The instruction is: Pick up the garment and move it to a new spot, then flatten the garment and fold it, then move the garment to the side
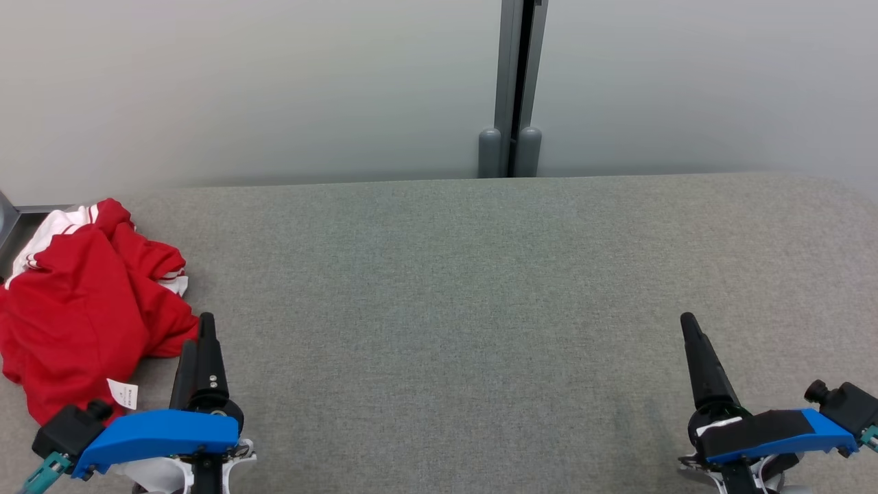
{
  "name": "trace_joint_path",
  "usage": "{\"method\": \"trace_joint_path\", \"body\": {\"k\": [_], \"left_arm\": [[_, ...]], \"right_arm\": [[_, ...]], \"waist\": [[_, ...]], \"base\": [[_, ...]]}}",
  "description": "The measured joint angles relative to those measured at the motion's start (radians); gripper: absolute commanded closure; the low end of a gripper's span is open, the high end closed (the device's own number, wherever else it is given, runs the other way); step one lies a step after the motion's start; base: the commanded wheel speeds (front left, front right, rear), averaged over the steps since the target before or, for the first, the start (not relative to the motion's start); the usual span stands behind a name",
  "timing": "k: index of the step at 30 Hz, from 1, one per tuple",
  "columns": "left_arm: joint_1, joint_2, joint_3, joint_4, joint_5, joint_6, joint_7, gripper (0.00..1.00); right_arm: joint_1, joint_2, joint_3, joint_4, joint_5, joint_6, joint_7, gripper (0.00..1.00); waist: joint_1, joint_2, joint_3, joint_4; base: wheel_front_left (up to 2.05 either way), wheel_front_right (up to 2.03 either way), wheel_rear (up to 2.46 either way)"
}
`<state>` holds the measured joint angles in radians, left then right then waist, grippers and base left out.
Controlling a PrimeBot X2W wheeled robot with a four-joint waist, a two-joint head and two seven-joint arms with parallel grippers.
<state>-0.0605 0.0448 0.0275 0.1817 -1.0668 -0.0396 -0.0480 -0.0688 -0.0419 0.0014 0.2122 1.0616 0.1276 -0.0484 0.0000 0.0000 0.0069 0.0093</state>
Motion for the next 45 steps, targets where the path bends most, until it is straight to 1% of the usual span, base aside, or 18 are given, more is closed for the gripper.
{"method": "trace_joint_path", "body": {"k": [15,21,33,45], "left_arm": [[0.001,0.000,-0.040,0.018,0.271,0.040,-0.051,0.00],[0.002,0.003,-0.046,0.032,0.374,0.048,-0.068,0.00],[0.002,0.005,-0.066,0.045,0.533,0.058,-0.100,0.00],[0.002,0.006,-0.077,0.055,0.656,0.070,-0.130,0.00]], "right_arm": [[-0.007,-0.001,0.035,0.012,-0.273,0.000,-0.048,0.00],[-0.008,-0.001,0.042,0.017,-0.357,0.000,-0.067,0.00],[-0.010,-0.001,0.055,0.017,-0.507,0.001,-0.099,0.00],[-0.010,-0.002,0.064,0.021,-0.640,0.001,-0.130,0.00]], "waist": [[0.0000,0.0000,-0.002,0.006],[0.0000,0.0000,-0.002,0.008],[0.0000,0.0000,-0.001,0.012],[0.0000,0.0000,-0.001,0.016]], "base": [[0.00,0.00,0.00],[0.00,0.00,0.00],[0.00,0.00,0.00],[0.00,0.00,0.00]]}}
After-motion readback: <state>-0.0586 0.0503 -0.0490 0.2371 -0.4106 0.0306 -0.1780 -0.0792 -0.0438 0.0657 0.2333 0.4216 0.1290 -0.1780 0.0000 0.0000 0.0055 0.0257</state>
